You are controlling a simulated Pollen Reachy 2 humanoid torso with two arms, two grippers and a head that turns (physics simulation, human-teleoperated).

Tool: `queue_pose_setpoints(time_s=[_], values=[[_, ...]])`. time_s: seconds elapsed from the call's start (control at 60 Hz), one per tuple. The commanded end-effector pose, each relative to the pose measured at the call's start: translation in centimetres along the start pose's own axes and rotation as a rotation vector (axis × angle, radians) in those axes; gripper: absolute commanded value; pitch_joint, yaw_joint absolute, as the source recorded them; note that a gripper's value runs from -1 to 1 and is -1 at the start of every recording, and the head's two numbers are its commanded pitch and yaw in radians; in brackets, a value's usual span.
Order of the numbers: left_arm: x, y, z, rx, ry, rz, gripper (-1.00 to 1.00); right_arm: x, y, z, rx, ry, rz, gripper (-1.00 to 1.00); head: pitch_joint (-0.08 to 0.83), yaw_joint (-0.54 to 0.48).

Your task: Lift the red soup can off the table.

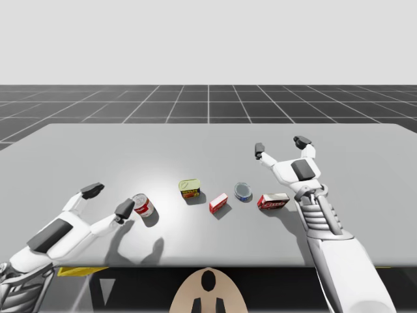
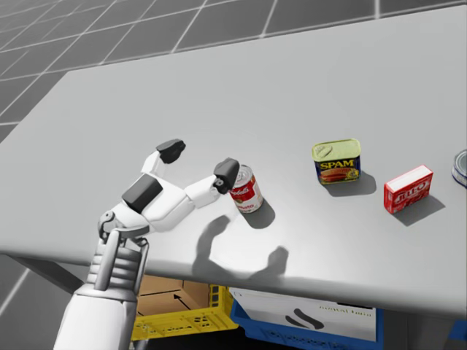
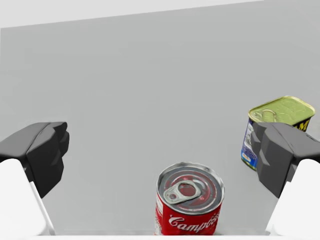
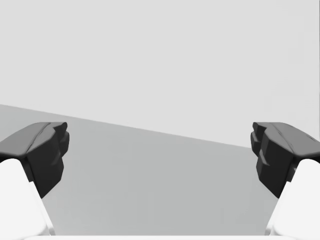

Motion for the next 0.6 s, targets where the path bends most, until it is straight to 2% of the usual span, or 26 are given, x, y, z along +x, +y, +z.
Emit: queue_pose_setpoints(time_s=[0.017, 0.2, 0.6], values=[[-3.6, -0.2, 2.0, -0.028, 0.052, 0.041, -1.00, 0.2, -0.1, 0.0, -0.003, -0.005, -0.003, -1.00, 0.698, 0.40], [-6.7, -0.1, 1.3, -0.041, 0.114, 0.086, -1.00, 0.3, -0.2, 0.0, -0.005, -0.010, -0.006, -1.00, 0.704, 0.40], [-8.3, -0.2, -3.3, -0.012, 0.197, 0.084, -1.00, 0.7, -0.4, 0.1, -0.007, -0.024, -0.013, -1.00, 0.714, 0.39]])
